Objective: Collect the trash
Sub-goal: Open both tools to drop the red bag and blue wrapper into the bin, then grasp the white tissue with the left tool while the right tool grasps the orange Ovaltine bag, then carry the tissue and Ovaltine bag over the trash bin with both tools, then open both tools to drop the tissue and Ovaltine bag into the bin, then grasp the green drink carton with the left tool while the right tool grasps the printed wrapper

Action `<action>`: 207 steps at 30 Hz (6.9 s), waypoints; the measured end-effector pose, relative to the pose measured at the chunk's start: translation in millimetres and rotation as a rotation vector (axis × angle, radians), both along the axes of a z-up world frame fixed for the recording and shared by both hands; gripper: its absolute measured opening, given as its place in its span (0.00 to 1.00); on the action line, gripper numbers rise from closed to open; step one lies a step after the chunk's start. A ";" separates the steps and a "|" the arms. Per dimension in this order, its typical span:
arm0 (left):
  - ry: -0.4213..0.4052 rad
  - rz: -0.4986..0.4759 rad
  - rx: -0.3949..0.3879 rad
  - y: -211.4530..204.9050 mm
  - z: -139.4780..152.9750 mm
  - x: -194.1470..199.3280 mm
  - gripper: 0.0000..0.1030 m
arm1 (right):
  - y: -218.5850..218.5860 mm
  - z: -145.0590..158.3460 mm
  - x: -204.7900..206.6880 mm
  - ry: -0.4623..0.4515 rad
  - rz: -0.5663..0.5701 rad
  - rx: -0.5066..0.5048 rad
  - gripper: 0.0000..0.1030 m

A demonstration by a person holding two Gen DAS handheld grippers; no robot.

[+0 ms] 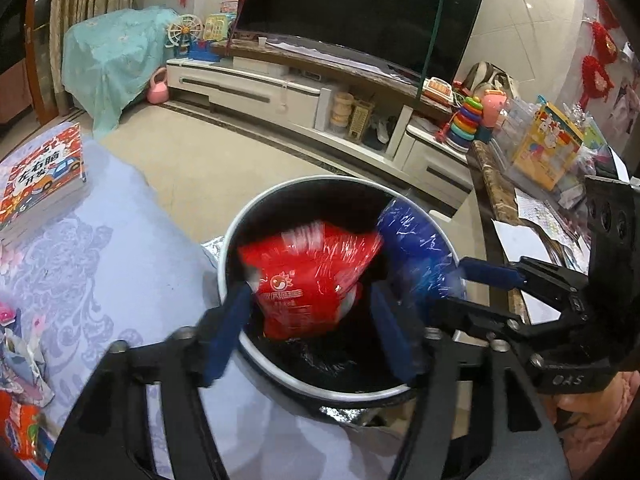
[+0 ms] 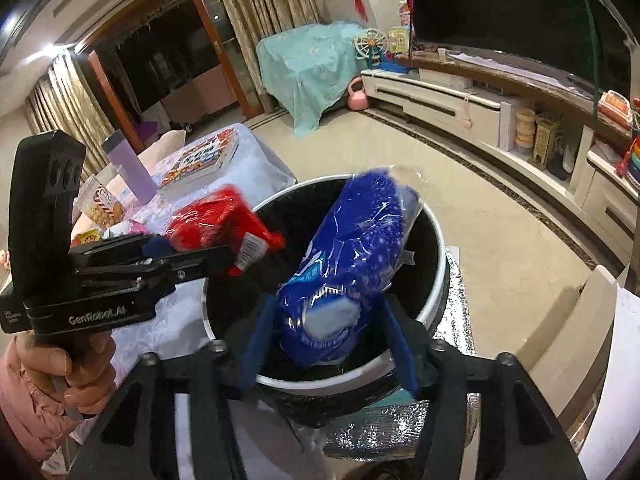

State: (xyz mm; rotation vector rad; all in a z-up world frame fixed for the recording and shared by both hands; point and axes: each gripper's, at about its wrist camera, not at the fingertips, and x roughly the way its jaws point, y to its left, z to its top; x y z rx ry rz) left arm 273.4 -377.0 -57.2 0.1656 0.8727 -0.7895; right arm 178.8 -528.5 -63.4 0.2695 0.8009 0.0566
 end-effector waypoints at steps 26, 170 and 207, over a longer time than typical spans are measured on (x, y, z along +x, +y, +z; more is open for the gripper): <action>-0.055 0.376 -0.064 196.6 -18.0 -85.6 0.76 | 86.9 3.8 -48.3 -0.086 -0.008 0.105 0.94; -0.023 0.040 -0.094 49.2 12.0 -32.6 0.34 | 17.5 11.4 -34.3 -0.169 -0.128 0.104 0.28; 0.011 0.199 -0.086 110.1 -14.4 -38.5 0.66 | 13.8 18.8 -42.6 -0.178 -0.176 0.160 0.89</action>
